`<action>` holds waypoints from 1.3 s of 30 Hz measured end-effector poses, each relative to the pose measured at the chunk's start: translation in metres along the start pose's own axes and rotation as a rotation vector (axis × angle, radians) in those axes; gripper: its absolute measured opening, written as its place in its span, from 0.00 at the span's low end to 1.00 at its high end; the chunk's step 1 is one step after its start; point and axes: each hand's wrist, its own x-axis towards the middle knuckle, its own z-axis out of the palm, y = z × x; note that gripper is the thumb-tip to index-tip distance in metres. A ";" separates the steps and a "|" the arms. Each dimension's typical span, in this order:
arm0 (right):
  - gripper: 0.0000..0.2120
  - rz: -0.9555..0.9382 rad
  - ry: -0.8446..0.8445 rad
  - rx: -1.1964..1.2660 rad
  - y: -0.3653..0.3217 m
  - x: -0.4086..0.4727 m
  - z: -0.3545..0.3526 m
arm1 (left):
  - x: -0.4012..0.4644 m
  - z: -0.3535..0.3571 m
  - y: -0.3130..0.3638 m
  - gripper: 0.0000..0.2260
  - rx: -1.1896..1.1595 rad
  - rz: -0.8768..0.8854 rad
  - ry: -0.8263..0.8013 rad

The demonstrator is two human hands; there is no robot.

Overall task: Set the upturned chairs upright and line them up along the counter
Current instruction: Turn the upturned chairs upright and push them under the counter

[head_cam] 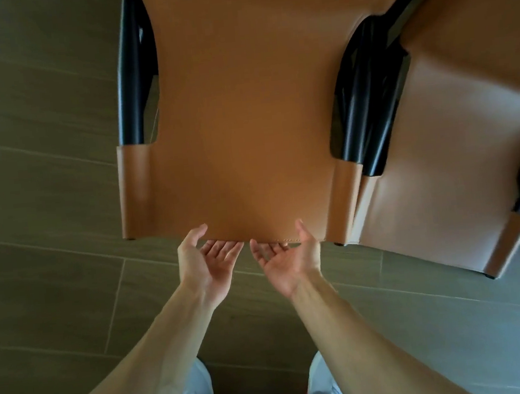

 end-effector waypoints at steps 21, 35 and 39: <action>0.12 -0.280 0.224 -0.108 -0.033 -0.415 0.178 | -0.421 0.186 0.088 0.03 0.388 0.227 0.148; 0.06 -0.467 0.084 -0.267 -0.151 -0.495 0.341 | -0.500 0.385 0.175 0.07 0.427 0.299 -0.098; 0.08 -0.561 0.032 -0.309 -0.199 -0.493 0.399 | -0.496 0.457 0.193 0.04 0.454 0.365 -0.151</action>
